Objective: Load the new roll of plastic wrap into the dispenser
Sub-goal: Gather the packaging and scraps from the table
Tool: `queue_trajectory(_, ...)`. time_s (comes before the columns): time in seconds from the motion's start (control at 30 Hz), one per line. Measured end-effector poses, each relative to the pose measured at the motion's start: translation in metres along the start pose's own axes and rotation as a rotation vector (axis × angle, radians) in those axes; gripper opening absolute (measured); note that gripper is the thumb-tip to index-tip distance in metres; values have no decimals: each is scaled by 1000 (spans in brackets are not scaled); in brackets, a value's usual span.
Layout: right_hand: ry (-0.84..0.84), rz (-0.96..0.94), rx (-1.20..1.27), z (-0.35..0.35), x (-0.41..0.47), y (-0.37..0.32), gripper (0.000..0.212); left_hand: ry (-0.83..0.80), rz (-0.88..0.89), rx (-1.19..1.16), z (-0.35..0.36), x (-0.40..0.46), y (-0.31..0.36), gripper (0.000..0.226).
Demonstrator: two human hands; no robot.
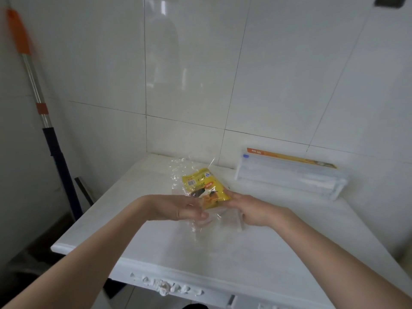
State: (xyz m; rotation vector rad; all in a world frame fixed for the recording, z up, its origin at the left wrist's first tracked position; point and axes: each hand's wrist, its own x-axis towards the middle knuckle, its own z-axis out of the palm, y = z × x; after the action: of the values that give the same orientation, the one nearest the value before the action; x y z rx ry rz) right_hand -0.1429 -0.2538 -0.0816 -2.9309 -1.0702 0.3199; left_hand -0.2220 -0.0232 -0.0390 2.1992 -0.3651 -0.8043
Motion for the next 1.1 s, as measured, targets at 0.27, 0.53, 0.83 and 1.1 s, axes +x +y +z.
queue_trajectory(0.27,-54,43,167,-8,-15,4,75,299,201,-756,2,26,-49,40)
queue_trajectory(0.53,67,91,248,3,-7,1,57,240,105,-161,11,31,-46,57)
queue_trajectory(0.83,108,185,897,-23,-15,-3,33,738,165,-132,10,43,-44,16)
queue_trajectory(1.1,257,85,876,-42,-22,-7,63,774,-36,-524,-7,40,-31,29)
